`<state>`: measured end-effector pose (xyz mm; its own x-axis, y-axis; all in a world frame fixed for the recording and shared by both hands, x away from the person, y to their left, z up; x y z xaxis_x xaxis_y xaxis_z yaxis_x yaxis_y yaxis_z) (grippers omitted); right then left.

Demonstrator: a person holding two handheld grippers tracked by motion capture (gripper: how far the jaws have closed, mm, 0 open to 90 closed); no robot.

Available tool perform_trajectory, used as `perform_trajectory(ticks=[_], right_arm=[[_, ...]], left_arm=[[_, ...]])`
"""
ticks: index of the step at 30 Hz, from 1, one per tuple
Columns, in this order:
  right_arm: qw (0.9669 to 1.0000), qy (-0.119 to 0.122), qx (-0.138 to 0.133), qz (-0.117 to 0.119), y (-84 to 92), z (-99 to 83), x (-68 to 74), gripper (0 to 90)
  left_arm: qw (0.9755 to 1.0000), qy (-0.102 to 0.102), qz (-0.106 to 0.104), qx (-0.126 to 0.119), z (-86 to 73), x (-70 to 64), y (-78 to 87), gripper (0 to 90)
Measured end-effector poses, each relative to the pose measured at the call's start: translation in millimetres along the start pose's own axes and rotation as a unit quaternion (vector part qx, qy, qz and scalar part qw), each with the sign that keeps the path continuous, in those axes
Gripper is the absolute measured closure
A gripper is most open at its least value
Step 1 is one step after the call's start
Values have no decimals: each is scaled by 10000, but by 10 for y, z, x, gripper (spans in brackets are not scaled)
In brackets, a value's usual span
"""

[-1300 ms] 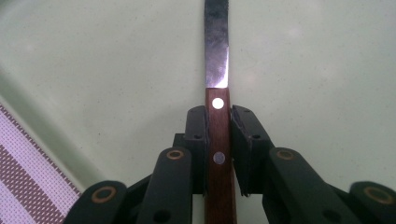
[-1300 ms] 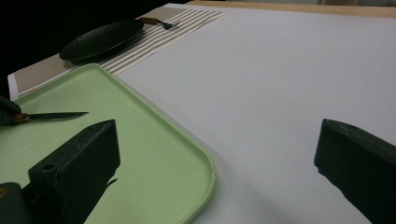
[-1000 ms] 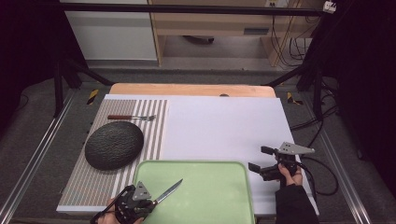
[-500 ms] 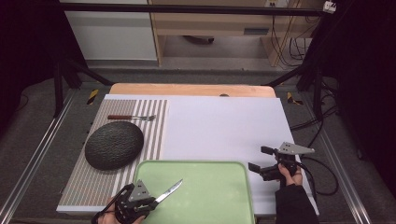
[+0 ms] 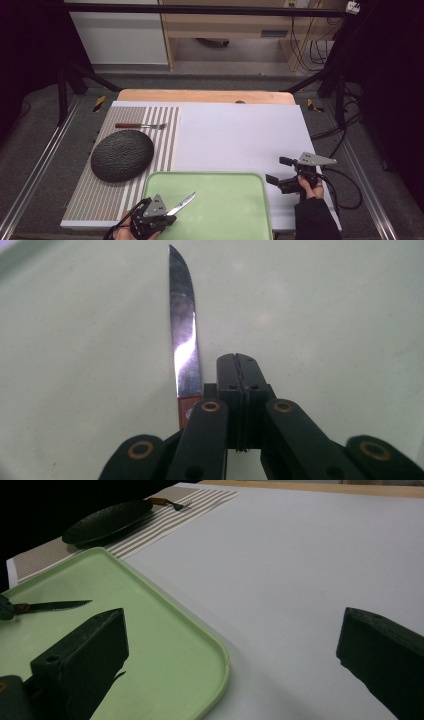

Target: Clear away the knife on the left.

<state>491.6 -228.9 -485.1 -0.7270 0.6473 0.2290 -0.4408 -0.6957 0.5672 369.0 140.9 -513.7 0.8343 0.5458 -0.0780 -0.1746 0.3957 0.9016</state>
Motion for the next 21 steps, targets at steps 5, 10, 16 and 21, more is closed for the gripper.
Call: perform_trajectory(ticks=[5,10,16,21], right_arm=[[10000,-6,0,16,-2,-1,3,5],[10000,1,2,4,1,-2,-1,5],[10000,4,1,-1,1,-2,-3,5],[10000,-4,-6,5,3,0,0,5]], left_arm=[[10000,-61,10,50,-2,7,-32,898],[9999,-76,76,78,-8,25,-41,898],[9999,-61,140,78,-16,44,-41,898],[9997,-55,215,67,-24,59,-37,898]])
Point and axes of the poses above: each handheld gripper's, and its own axes: y roughly backward along the jaws, z roughly out of its top, x roughly to its left, the point moved 7 cm from there along -y, roughly forward along the jaws, and after that the axes turned 13 degrees about x, right-handed, at the moved point
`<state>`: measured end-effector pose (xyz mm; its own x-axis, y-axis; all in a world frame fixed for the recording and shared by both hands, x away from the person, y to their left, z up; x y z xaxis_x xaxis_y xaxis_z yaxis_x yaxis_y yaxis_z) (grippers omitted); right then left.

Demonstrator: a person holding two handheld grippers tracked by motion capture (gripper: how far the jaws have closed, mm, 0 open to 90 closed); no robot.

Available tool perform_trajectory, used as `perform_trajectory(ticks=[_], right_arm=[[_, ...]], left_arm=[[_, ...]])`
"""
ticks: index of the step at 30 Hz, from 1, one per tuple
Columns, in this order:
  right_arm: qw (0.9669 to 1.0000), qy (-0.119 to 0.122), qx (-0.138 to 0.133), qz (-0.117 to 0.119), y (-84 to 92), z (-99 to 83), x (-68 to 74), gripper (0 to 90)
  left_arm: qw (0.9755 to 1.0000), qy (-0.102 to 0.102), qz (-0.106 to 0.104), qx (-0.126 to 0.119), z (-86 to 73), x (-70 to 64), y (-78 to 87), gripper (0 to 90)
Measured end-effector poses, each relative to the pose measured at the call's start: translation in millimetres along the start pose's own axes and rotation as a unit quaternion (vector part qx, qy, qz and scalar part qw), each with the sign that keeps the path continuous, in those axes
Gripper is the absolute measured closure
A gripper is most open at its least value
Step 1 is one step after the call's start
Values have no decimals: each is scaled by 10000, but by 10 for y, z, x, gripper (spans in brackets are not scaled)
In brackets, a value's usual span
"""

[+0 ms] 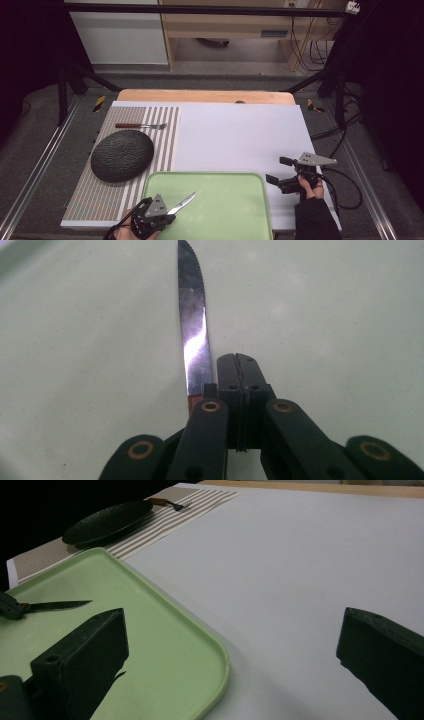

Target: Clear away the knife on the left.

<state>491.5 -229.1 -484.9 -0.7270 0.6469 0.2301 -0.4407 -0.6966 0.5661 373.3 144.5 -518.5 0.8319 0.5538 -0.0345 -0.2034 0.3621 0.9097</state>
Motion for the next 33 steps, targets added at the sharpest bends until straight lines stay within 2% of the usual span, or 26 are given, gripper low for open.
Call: perform_trajectory(ticks=[16,33], right_arm=[[10000,8,3,-1,1,0,-1,5],[10000,7,7,-3,1,0,-2,5]], left_arm=[[9999,131,85,-16,-33,75,18,898],[9991,383,196,-41,-97,209,53,898]])
Point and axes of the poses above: each handheld gripper's, and its own axes: y roughly backward along the jaws, z roughly out of its top, x roughly to its left, the point moved 7 cm from there along -y, roughly forward along the jaws, and after that the axes turned 13 degrees about x, right-handed, at the moved point
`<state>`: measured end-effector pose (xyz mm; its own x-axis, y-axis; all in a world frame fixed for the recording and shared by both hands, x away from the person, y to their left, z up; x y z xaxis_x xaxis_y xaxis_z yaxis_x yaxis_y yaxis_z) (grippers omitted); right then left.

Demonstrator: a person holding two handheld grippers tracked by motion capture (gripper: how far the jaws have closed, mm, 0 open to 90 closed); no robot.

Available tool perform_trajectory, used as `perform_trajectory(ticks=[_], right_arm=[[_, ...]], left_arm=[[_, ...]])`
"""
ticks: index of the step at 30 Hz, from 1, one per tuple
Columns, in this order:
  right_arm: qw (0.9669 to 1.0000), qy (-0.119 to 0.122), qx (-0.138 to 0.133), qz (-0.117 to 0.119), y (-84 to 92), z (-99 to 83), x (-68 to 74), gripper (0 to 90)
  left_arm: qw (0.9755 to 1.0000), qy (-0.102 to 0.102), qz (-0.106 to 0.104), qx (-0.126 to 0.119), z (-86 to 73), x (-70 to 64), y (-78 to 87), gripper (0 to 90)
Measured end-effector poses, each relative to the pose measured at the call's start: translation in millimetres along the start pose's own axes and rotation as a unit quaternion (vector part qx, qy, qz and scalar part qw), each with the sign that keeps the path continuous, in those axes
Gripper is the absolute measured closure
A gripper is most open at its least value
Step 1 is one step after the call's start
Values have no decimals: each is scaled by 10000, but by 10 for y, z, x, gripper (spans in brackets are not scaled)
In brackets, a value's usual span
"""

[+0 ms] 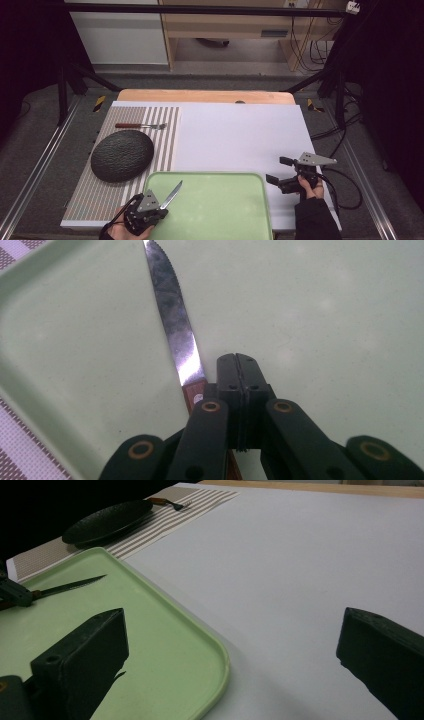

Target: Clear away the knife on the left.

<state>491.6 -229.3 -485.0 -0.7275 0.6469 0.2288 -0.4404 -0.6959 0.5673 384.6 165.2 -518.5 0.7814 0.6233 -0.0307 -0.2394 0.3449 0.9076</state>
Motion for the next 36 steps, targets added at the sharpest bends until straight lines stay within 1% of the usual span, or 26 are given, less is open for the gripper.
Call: perform_trajectory(ticks=[13,23,26,36], right_arm=[[10000,10,5,-2,-3,-1,-2,5],[10000,-2,22,8,-8,-4,1,5],[10000,0,-2,8,-6,-2,-1,5],[10000,-15,-5,13,-6,-3,-1,5]], left_arm=[[9998,120,126,18,-50,71,28,898],[9997,199,157,24,-90,96,48,898],[9996,204,208,46,-111,108,58,898],[9993,297,229,63,-184,135,93,898]])
Point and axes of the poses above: each handheld gripper's, and its own axes: y roughly backward along the jaws, z roughly out of its top, x roughly to its left, the point moved 7 cm from there along -y, roughly forward along the jaws, and after that the axes turned 13 degrees about x, right-handed, at the moved point
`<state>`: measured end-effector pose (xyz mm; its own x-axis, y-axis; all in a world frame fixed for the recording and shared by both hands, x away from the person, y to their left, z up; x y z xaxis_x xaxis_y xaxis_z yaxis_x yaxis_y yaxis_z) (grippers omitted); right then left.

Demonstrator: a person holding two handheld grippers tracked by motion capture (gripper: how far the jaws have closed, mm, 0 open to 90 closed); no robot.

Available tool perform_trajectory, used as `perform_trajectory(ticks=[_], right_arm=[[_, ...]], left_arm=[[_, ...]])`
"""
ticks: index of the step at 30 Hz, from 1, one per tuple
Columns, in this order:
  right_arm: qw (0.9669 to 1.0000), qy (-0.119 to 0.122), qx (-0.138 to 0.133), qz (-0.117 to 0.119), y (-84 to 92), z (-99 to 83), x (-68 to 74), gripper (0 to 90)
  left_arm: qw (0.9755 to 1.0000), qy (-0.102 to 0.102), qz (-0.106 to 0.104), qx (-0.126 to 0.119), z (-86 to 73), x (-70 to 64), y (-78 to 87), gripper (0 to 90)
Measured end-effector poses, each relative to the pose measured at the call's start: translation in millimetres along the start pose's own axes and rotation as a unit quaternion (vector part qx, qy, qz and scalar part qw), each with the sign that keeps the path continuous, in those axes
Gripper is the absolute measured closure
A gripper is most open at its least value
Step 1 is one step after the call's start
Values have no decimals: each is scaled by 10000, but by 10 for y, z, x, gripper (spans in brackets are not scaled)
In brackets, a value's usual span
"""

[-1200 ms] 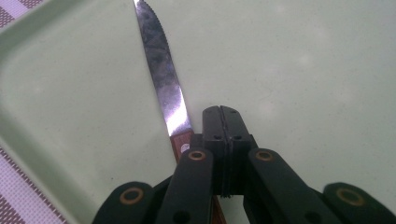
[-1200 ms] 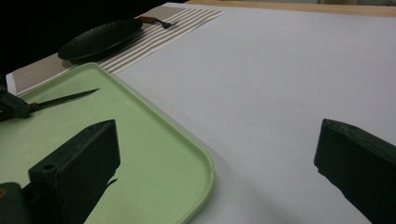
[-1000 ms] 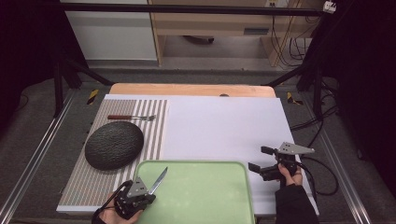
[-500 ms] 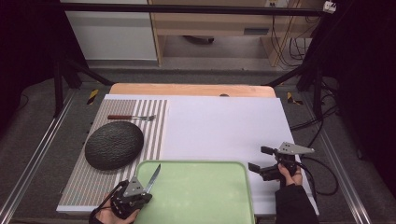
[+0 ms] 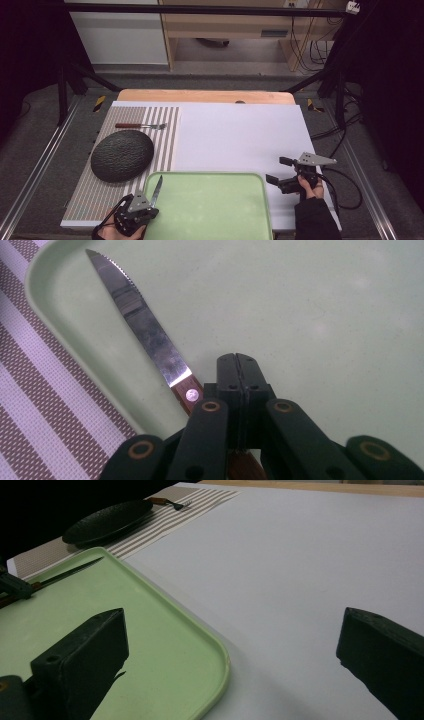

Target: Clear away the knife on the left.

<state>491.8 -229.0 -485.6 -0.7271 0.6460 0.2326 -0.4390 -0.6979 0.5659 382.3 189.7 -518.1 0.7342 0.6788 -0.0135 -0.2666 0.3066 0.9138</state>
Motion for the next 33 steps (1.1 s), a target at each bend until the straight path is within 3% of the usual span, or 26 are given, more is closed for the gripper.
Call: perform_trajectory(ticks=[13,18,24,26,33], right_arm=[[10000,-1,-3,9,2,1,1,5],[10000,0,-5,0,0,1,-2,5],[10000,-21,-5,1,4,1,-1,5],[10000,-14,-2,-6,2,0,-3,4],[10000,-31,-4,2,4,1,-2,4]], left_arm=[[9999,75,-74,-21,-52,24,23,897],[9993,58,-293,-223,-11,3,63,856],[9969,52,-428,-653,82,51,140,639],[9965,41,-465,-695,108,66,151,547],[9940,16,-492,-978,187,151,216,350]])
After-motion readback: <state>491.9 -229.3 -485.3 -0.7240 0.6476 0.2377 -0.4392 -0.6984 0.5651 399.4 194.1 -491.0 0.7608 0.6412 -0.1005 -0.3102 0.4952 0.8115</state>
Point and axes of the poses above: each handheld gripper's, and its own axes: y roughly backward along the jaws, z roughly out of its top, x roughly to its left, the point moved 7 cm from there along -y, roughly forward along the jaws, and after that the axes turned 13 degrees about x, right-handed, at the moved point
